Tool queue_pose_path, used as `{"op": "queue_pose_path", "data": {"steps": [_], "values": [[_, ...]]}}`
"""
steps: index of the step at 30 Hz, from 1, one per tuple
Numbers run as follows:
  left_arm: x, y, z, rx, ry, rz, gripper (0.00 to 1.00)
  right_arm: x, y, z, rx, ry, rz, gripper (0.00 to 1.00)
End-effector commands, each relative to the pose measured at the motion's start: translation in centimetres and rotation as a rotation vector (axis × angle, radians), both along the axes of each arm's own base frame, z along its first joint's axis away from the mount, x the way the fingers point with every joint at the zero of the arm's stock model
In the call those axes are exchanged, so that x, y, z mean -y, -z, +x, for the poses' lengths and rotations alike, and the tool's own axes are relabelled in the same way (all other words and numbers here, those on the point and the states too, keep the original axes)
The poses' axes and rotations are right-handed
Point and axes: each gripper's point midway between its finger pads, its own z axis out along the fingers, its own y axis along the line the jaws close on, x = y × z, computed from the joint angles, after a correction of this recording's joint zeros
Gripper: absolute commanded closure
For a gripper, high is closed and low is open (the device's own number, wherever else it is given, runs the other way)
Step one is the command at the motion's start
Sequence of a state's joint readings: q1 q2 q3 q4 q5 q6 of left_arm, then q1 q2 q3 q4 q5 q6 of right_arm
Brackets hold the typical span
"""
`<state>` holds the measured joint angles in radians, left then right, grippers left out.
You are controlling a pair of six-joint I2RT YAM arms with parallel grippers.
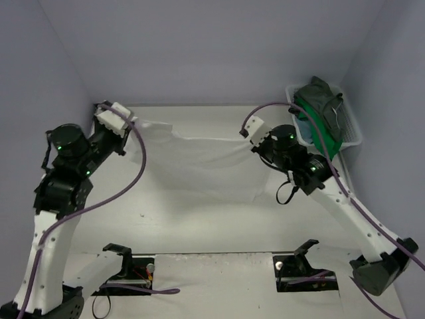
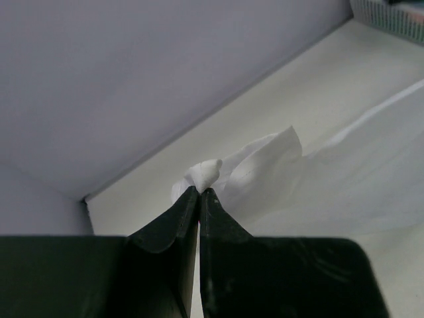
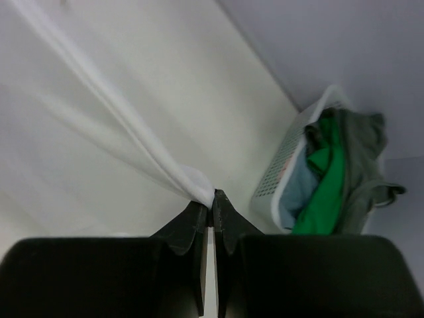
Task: Fold and stack the t-shirts
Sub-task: Flatten the tshirt out
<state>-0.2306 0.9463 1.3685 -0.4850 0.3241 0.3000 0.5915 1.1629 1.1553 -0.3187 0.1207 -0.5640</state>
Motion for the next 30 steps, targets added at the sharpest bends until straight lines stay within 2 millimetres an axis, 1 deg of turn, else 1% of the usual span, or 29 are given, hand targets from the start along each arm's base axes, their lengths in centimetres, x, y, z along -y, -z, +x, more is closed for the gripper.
{"op": "queue_pose_path", "data": {"steps": [1,2,3,4,5,6,7,9,10,12,13,16,17,19,20,22,23,24,26,29,30], "values": [[-0.6,-6.9,-4.1,0.168,0.018,-0.057,1.0,1.9,-11.1,-0.9,0.267,0.086,0.183,1.0],[-0.9,-7.5,-4.6,0.181,0.006,-0.057,1.0,2.4,-12.5,-1.2,0.298,0.1,0.203,1.0],[-1.1,-8.4,-5.4,0.2,0.005,-0.06,1.0,2.9,-14.3,-1.7,0.34,0.11,0.232,1.0],[-1.3,-8.9,-6.1,0.218,0.005,-0.058,1.0,3.7,-15.9,-2.5,0.38,0.129,0.268,1.0],[-1.4,-9.3,-6.5,0.227,0.01,-0.06,1.0,4.0,-16.9,-3.0,0.401,0.133,0.294,1.0],[-1.4,-9.5,-6.9,0.23,0.011,-0.064,1.0,4.3,-18.3,-3.5,0.428,0.135,0.326,1.0],[-1.8,-10.5,-7.9,0.258,0.005,-0.075,1.0,4.8,-19.2,-4.3,0.441,0.14,0.359,1.0],[-2.0,-11.7,-9.1,0.294,0.01,-0.09,1.0,5.3,-20.2,-5.0,0.458,0.136,0.389,1.0],[-2.3,-12.9,-10.5,0.332,0.008,-0.108,1.0,5.5,-20.6,-5.7,0.464,0.122,0.403,1.0],[-2.5,-14.1,-11.8,0.371,0.011,-0.121,1.0,5.1,-20.5,-6.1,0.448,0.093,0.422,1.0],[-2.8,-15.0,-12.9,0.403,0.006,-0.139,1.0,5.0,-20.0,-6.4,0.431,0.078,0.416,1.0],[-2.9,-16.1,-14.4,0.438,0.013,-0.156,1.0,4.2,-19.0,-6.8,0.399,0.038,0.422,1.0],[-3.1,-16.8,-15.0,0.461,0.005,-0.162,1.0,4.1,-18.8,-6.9,0.393,0.029,0.42,1.0],[-3.4,-17.6,-15.5,0.481,-0.004,-0.168,1.0,4.1,-18.7,-7.0,0.393,0.023,0.415,1.0],[-3.6,-18.6,-16.3,0.509,-0.007,-0.177,1.0,4.2,-18.7,-7.1,0.396,0.018,0.412,1.0],[-3.6,-19.5,-16.5,0.522,-0.006,-0.194,1.0,4.2,-18.8,-7.3,0.398,0.011,0.413,1.0],[-3.6,-20.3,-17.1,0.542,0.0,-0.206,1.0,4.2,-19.1,-7.5,0.403,0.006,0.418,1.0],[-3.4,-20.5,-16.9,0.532,0.006,-0.223,1.0,4.2,-19.3,-7.7,0.408,0.002,0.424,1.0],[-3.0,-21.0,-17.2,0.531,0.031,-0.242,1.0,4.3,-19.8,-8.0,0.416,0.0,0.439,1.0],[-2.5,-21.3,-17.2,0.521,0.058,-0.266,1.0,4.8,-21.2,-8.5,0.45,0.005,0.462,1.0],[-2.3,-21.3,-16.9,0.514,0.063,-0.268,1.0,5.1,-22.0,-8.7,0.468,0.01,0.472,1.0]]}}
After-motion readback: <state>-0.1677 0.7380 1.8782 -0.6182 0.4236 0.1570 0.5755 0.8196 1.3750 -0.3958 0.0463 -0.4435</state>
